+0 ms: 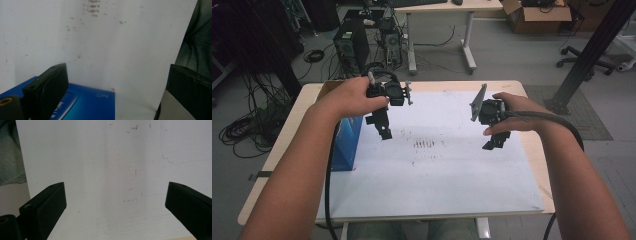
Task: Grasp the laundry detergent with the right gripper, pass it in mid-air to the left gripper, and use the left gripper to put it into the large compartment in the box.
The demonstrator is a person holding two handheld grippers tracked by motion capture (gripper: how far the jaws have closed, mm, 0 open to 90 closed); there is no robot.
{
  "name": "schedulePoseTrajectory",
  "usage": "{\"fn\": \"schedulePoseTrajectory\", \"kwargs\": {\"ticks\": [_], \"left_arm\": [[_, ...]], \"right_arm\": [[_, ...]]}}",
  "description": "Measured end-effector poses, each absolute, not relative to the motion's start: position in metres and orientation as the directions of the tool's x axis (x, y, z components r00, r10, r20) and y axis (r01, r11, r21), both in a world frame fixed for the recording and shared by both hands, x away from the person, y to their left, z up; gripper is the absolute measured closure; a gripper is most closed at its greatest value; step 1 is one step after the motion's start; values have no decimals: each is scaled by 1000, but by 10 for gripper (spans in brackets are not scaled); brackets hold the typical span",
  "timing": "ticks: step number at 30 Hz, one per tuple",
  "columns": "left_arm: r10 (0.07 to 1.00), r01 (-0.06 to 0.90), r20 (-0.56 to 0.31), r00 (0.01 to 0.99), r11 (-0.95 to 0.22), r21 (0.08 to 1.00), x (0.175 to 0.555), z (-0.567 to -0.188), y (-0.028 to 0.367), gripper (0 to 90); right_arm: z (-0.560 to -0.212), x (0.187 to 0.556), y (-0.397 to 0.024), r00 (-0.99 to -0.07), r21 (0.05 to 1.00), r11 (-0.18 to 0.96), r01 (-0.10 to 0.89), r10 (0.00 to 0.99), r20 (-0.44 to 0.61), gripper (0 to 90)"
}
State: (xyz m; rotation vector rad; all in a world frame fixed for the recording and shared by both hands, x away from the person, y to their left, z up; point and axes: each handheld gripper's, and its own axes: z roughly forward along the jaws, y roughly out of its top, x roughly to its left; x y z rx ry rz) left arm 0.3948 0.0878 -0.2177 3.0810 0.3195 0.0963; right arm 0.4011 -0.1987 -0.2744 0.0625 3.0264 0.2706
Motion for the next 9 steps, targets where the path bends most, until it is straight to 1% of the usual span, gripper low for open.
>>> {"fn": "schedulePoseTrajectory", "kwargs": {"ticks": [9], "left_arm": [[205, 202, 52, 977, -978, 47, 394, -218, 87, 45]], "right_arm": [[-274, 401, -195, -994, 185, 982, 28, 47, -98, 35]]}}
